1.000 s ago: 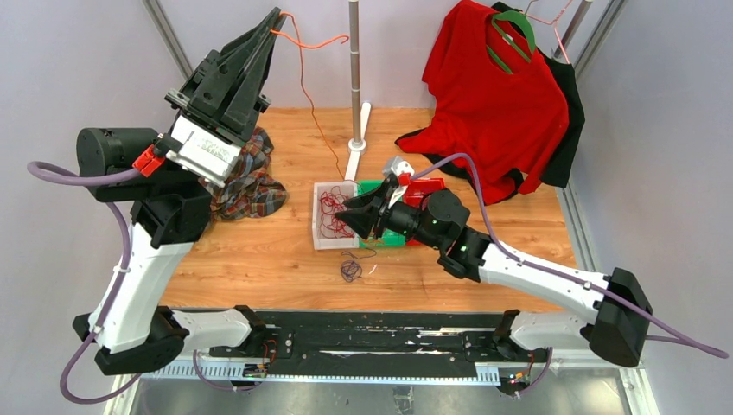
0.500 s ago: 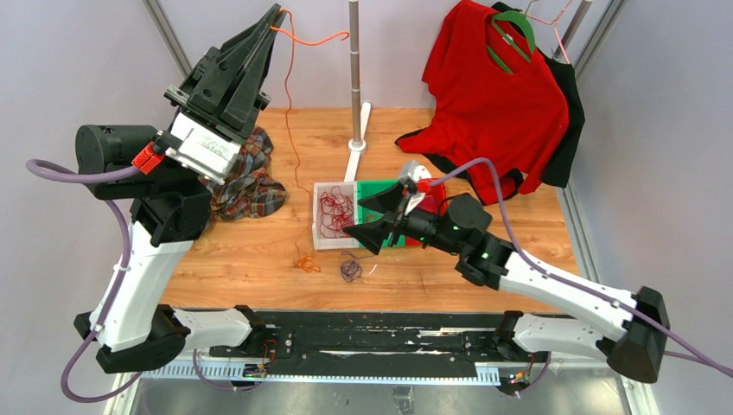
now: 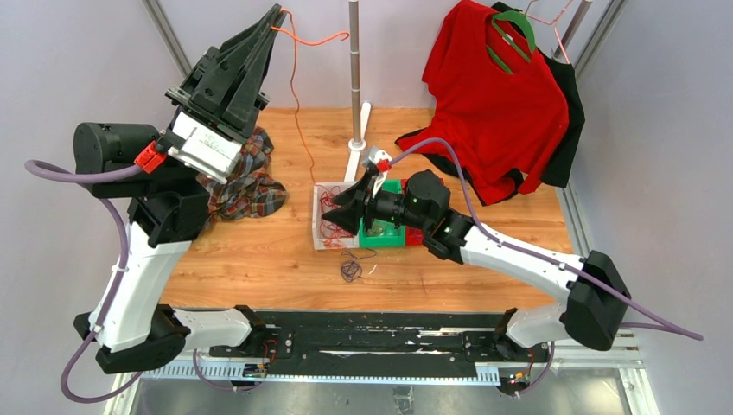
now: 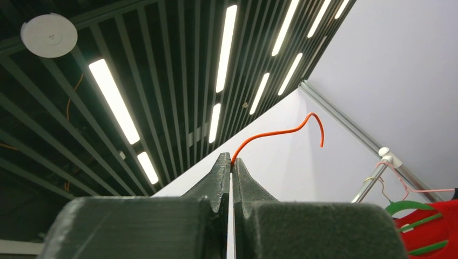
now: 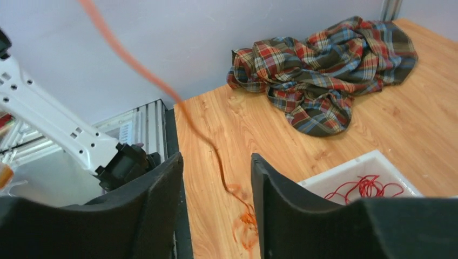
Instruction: Untangle the cables
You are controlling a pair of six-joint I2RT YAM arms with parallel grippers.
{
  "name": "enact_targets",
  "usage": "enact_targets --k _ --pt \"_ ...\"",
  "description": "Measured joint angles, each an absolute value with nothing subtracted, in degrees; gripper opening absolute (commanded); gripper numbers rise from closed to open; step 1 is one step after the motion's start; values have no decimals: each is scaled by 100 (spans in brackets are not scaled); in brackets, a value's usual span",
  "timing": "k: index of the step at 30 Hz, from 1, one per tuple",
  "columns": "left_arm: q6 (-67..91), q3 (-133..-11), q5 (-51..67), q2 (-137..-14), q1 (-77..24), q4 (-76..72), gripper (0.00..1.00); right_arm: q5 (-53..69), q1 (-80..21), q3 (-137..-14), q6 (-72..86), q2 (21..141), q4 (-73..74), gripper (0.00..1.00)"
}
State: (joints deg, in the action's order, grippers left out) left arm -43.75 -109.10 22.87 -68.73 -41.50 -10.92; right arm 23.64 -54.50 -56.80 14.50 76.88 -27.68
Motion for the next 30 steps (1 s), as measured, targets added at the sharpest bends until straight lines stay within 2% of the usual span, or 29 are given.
enact_targets --k 2,6,13,17,19,21,22,24,26,28,30 --pt "-4421 -10930 2276 -6866 -4150 -1052 0 2453 -5319 -5677 1557 7802 -2860 39" --pt "-4460 -10930 2276 -6845 -4150 -1013 0 2370 -5194 -5671 1564 7887 -2832 2" --pt "-4458 -10792 2200 -6770 -4150 -1017 0 1975 -5170 -5446 1463 7579 -2768 1" --pt "-4405 -9994 1909 -6335 -4150 -902 1 1811 -5133 -5446 1350 7183 -2486 1" --pt "-4346 -9430 1653 -6018 -4154 -657 6 1785 -5057 -5446 1273 6886 -2276 1" --pt "-4270 -8759 1339 -5677 -4158 -252 17 1739 -4982 -5448 1175 6558 -2034 0" --pt "-4209 -8390 1192 -5489 -4160 38 26 1706 -4967 -5450 1114 6407 -1905 1" --pt "-4077 -7817 1052 -5210 -4165 648 51 1632 -4947 -5478 1009 6141 -1649 1" --pt "-3848 -7356 1081 -5019 -4174 1291 72 1592 -4947 -5557 915 6012 -1398 1" --pt "-3671 -7116 1376 -4991 -4176 2032 82 1570 -4947 -5684 834 5983 -1129 1" --pt "-3538 -7070 1802 -5096 -4178 2720 84 1527 -4947 -5808 764 5992 -856 1"
